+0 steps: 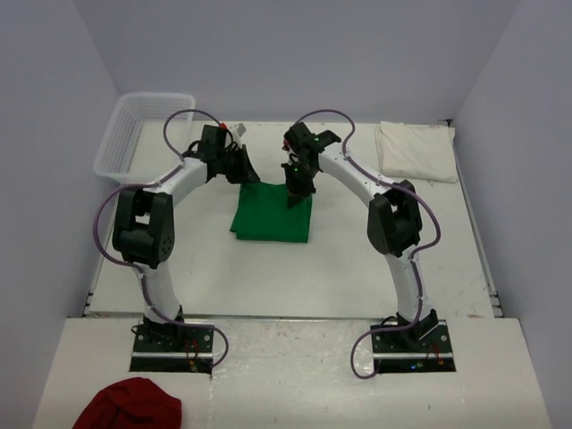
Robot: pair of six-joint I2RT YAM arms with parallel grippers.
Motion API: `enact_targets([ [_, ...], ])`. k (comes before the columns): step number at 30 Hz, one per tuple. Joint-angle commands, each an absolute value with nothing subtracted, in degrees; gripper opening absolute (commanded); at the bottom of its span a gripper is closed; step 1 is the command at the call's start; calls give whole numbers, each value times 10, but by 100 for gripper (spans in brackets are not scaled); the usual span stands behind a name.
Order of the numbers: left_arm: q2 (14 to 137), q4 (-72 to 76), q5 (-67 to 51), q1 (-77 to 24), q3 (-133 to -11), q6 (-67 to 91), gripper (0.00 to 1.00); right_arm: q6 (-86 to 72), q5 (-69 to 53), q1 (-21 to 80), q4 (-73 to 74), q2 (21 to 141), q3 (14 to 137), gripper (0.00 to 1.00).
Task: Fold and stack the t-shirts
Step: Smooth out wrinkles on the folded tshirt
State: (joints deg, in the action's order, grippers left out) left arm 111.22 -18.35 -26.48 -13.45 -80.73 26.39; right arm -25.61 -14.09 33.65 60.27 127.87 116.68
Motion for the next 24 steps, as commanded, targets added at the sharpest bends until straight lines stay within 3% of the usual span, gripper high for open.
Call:
enact_targets([
  [1, 1067, -159, -259, -138, -807, 261, 0, -239, -144, 338, 635, 1280, 1208, 0],
  [11, 1073, -218, -204, -139, -818, 243, 0, -250, -163, 331, 642, 1313, 1259, 0],
  [24, 1161, -193, -184, -135, -860, 229, 0, -250, -191, 332, 608, 1299, 1157, 0],
])
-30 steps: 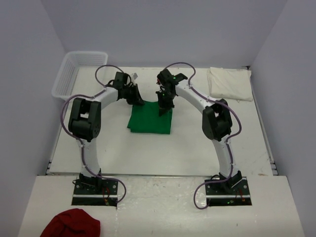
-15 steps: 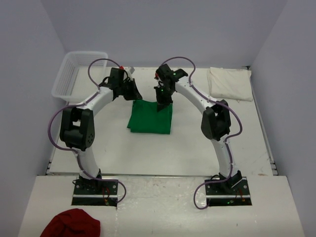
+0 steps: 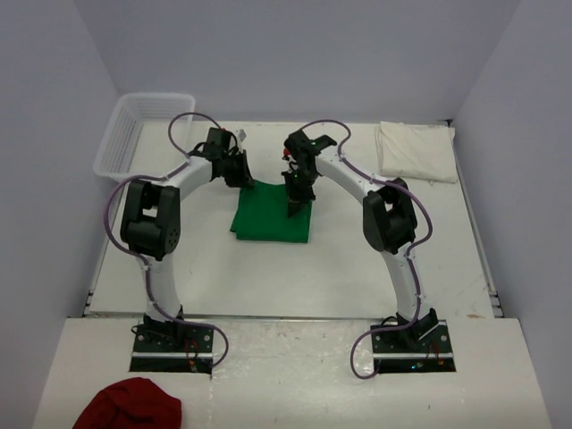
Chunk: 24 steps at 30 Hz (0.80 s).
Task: Fold and stack the t-shirts
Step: Smooth out wrinkles on the folded tshirt
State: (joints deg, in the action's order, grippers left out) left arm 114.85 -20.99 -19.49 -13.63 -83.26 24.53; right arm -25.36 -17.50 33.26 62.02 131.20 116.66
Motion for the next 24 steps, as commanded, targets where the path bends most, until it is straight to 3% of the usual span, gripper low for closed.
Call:
enact_targets([
  [1, 1170, -194, -180, -134, -863, 228, 0, -250, -189, 332, 608, 1299, 1151, 0],
  [24, 1239, -202, -167, -90, -898, 222, 0, -299, -124, 332, 607, 1301, 1063, 0],
])
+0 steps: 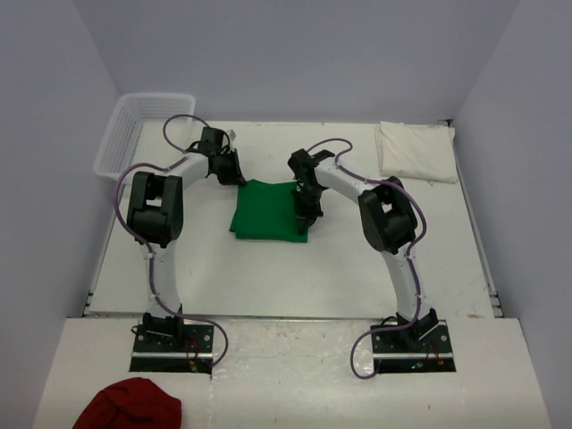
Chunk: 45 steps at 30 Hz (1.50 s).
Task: Fold and stack the t-shirts
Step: Smooth out wrinkles on the folded tshirt, then put the neatly folded tshirt into the corner of the board with the right arm
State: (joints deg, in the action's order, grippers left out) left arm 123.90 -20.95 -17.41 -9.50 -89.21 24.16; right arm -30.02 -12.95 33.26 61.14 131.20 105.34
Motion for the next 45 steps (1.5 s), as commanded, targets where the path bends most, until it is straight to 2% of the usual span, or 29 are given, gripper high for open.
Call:
enact_targets([
  [1, 1229, -201, -166, -90, -894, 223, 0, -290, -127, 332, 604, 1296, 1070, 0],
  [10, 1112, -201, -135, -91, -856, 233, 0, -265, -109, 332, 612, 1209, 1119, 0],
  [13, 1064, -201, -127, -97, -839, 239, 0, -266, -96, 330, 635, 1180, 1132, 8],
  [17, 1031, -222, -130, -112, -837, 239, 0, -256, -91, 319, 647, 1155, 1127, 34],
  [18, 1029, -228, -134, -117, -836, 241, 0, -256, -104, 314, 647, 1155, 1125, 44],
  [19, 1027, -235, -140, -126, -833, 246, 0, -258, -110, 307, 647, 1155, 1123, 64],
  [22, 1027, -242, -169, -154, -820, 250, 0, -262, -153, 277, 629, 1163, 1114, 99],
  [29, 1070, -279, -199, -200, -844, 258, 0, -266, -277, 208, 513, 1194, 1028, 99],
  [36, 1101, -309, -184, -208, -884, 256, 0, -266, -338, 203, 439, 1239, 991, 95],
  [45, 1158, -367, -142, -209, -899, 251, 0, -283, -330, 203, 385, 1253, 927, 94],
])
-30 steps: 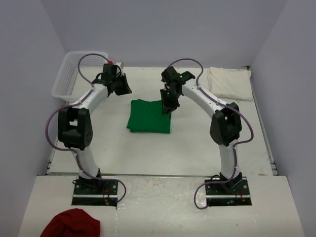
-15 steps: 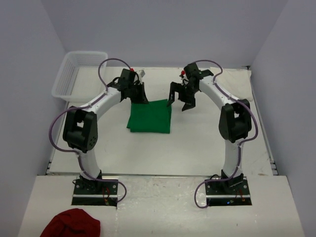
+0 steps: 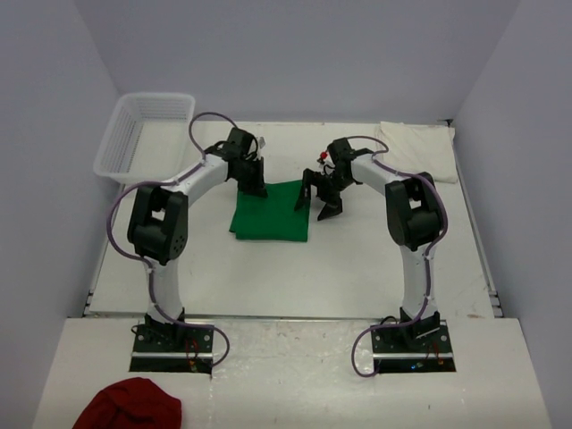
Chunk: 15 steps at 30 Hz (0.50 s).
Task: Fold and stack the t-shirts
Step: Put the neatly folded tshirt into the corner of the board with the right arm
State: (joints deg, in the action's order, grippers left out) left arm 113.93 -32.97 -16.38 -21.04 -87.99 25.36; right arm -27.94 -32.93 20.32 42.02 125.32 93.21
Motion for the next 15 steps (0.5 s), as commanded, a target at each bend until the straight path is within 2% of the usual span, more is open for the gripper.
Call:
enact_targets([
  [1, 1169, -371, -138, -208, -900, 252, 0, -284, -324, 202, 386, 1255, 927, 94],
  [15, 1227, -369, -127, -208, -903, 265, 0, -294, -287, 206, 420, 1277, 949, 94],
])
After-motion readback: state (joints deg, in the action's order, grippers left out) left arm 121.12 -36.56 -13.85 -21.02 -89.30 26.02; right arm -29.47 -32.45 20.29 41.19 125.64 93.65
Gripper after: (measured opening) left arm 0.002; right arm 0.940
